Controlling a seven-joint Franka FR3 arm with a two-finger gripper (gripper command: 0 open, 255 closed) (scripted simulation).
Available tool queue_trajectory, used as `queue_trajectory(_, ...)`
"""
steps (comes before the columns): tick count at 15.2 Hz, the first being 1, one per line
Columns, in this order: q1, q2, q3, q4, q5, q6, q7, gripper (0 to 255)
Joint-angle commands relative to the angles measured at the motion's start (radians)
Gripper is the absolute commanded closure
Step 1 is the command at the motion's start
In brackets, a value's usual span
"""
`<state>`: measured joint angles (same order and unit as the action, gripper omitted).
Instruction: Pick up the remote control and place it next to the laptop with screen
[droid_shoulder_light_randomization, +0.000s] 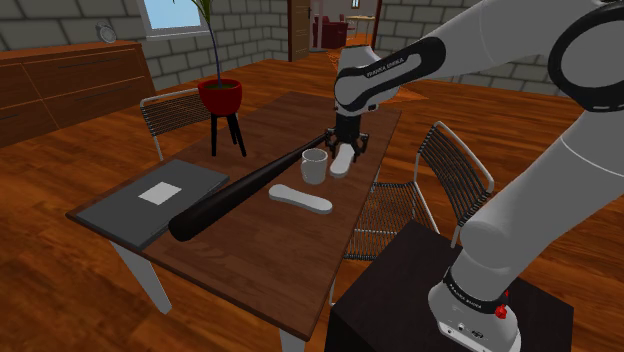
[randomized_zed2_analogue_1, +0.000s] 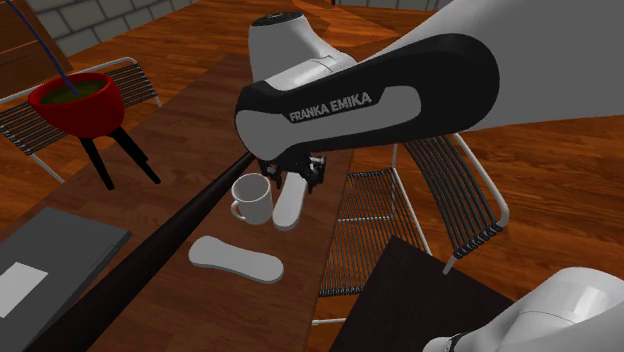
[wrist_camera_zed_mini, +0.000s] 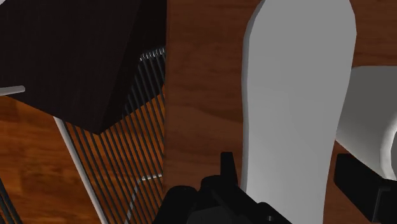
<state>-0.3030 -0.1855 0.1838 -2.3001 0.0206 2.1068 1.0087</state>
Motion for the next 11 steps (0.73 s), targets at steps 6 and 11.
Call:
queue_trajectory(6, 0.077, 0.011, 0.103, 0.021, 0.02, -0.008, 0.169, 255)
queue_trajectory(11, 0.13, 0.053, 0.18, 0.069, 0.02, -0.015, 0.301, 255)
